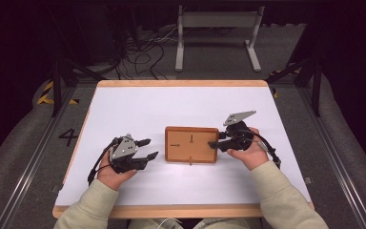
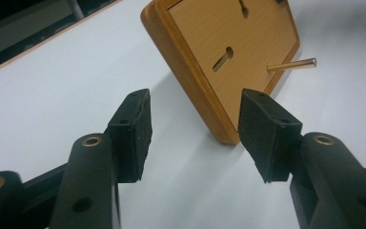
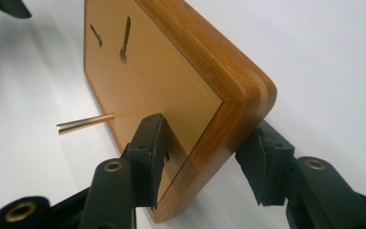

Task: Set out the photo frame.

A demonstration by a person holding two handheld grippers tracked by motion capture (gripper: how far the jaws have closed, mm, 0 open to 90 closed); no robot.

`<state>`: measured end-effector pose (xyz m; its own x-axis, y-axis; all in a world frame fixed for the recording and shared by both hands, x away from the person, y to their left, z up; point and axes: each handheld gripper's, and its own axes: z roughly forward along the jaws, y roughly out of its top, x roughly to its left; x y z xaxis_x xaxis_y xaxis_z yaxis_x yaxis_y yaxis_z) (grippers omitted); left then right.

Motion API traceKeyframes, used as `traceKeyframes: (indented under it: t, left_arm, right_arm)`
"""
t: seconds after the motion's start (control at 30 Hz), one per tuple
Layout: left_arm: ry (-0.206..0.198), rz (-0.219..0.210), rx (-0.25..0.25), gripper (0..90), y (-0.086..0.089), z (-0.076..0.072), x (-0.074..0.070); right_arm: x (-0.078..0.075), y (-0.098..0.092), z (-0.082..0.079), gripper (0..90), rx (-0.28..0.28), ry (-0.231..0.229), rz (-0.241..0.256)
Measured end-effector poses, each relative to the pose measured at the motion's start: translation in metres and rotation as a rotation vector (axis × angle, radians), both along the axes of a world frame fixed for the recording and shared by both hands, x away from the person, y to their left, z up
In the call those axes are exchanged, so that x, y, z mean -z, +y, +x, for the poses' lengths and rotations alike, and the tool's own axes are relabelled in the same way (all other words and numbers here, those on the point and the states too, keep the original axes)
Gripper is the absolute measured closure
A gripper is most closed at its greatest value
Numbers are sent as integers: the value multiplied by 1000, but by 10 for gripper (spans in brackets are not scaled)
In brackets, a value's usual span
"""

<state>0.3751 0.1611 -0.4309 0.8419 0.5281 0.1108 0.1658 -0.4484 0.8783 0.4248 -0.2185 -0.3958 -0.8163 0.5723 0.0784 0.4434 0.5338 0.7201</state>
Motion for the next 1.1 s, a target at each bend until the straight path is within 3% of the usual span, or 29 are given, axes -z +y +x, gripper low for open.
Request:
traceKeyframes:
  t: [0.1, 0.43, 0.7, 0.87, 1.1]
  left_arm:
    - [5, 9, -23, 462, 2, 2, 2]
    - [49, -12, -76, 473, 9, 7, 7]
    - [104, -32, -108, 472, 13, 10, 9]
    - [99, -35, -101, 469, 13, 11, 10]
    - [92, -37, -90, 467, 12, 12, 12]
  right_arm:
    - [-2, 1, -12, 546, -19, -61, -41]
    - [-6, 3, -34, 589, -59, -147, -86]
    - [-7, 3, -50, 630, -122, -175, -107]
    - [-6, 6, -59, 628, -145, -187, -145]
    - [-4, 8, -69, 610, -182, -164, -170]
